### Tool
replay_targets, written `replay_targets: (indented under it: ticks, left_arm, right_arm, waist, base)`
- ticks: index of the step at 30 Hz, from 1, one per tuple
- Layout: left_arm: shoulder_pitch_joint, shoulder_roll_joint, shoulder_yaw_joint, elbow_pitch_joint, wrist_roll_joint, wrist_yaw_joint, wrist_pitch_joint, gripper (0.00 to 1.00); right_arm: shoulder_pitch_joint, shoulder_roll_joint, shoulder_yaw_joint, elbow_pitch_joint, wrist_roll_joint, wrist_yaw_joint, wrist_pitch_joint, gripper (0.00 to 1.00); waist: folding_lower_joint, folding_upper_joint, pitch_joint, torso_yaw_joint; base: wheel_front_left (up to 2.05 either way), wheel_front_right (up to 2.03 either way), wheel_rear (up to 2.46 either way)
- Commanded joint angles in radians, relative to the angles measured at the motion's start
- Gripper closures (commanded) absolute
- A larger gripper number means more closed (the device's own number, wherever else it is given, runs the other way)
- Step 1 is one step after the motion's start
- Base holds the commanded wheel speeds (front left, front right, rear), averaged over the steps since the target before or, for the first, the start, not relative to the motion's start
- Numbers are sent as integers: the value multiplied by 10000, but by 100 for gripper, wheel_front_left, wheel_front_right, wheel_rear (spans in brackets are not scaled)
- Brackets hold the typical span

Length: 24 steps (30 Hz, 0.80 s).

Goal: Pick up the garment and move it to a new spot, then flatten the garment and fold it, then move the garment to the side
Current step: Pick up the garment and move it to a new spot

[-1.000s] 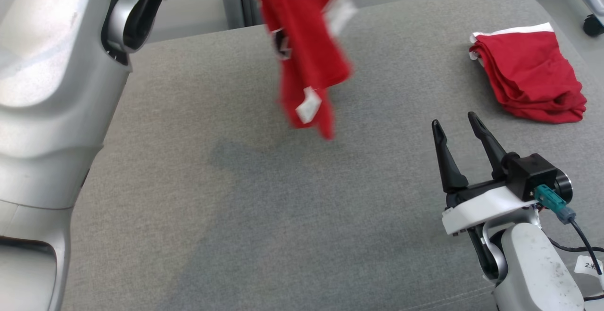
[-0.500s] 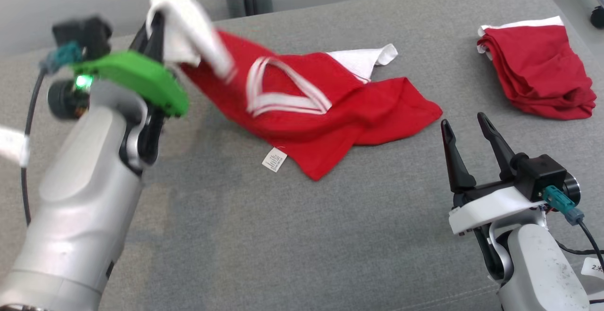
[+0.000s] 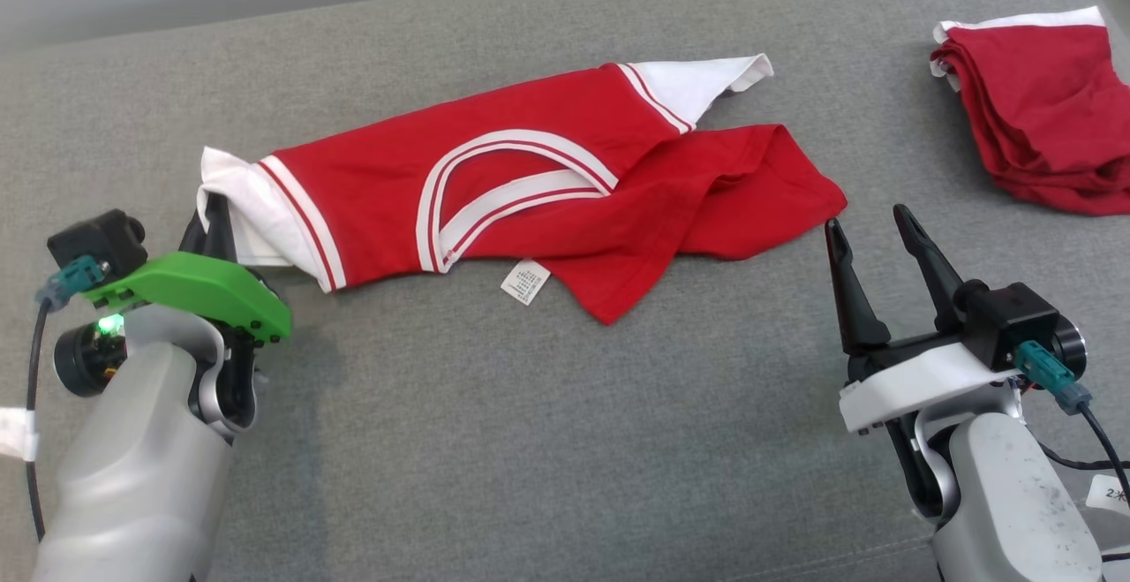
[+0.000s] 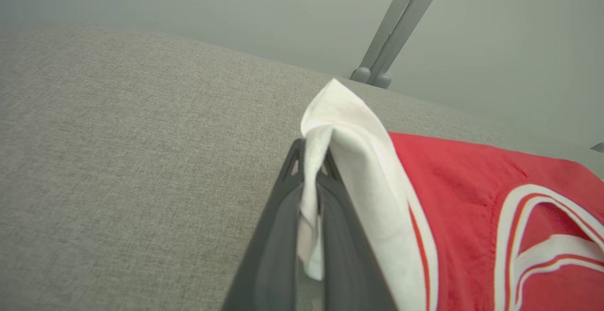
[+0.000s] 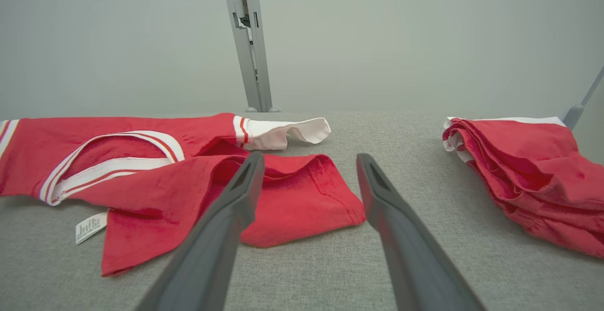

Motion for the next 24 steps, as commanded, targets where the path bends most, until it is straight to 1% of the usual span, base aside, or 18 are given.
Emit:
replay_targets:
  ticks: [1,2,3,4,9,14,21,24]
  left_arm:
    - [182,8,110,31,34,-38,-76,68]
    - [269,-28,176,52,87,-77,-102,50]
    - [342,-58,247,48,129,-110,-119,26]
    - [403,-68,403,-68,218,-141,-129,0]
    - [1130,-246,1145,-714,768,-310,-107,0]
    - [2189,-444,1853,-1599,1626,-498,-110,0]
    - [3955,-923,2440,-2967,2924,-744,-99,0]
    - [4640,-1142,2577,-3446,3310,-834,-99,0]
  right_arm:
    - [-100,-36,-5,27,-110,-15,-49,0]
    - [-111,-37,-12,41,-131,-15,-49,0]
    - [-126,-37,-7,54,-146,-15,-49,0]
    - [-136,-37,-30,71,-181,-15,-49,0]
    - [-49,-36,-69,156,-298,-15,-49,0]
    - [245,-37,-95,226,-379,-15,-49,0]
    - [777,-38,-100,334,-467,-15,-49,0]
    - [1042,-39,-96,366,-478,-15,-50,0]
  waist:
    - [0,0,40,75]
    - [0,0,36,106]
    - [0,0,28,130]
    - [0,0,7,175]
    - [0,0,-241,365]
    - [0,0,-711,570]
    - [0,0,-1555,814]
    - [0,0,-1895,885]
  base:
    - [0,0,0]
    - [0,0,0]
    - [0,0,0]
    - [0,0,0]
    - [0,0,0]
    - [0,0,0]
    - [0,0,0]
    - [0,0,0]
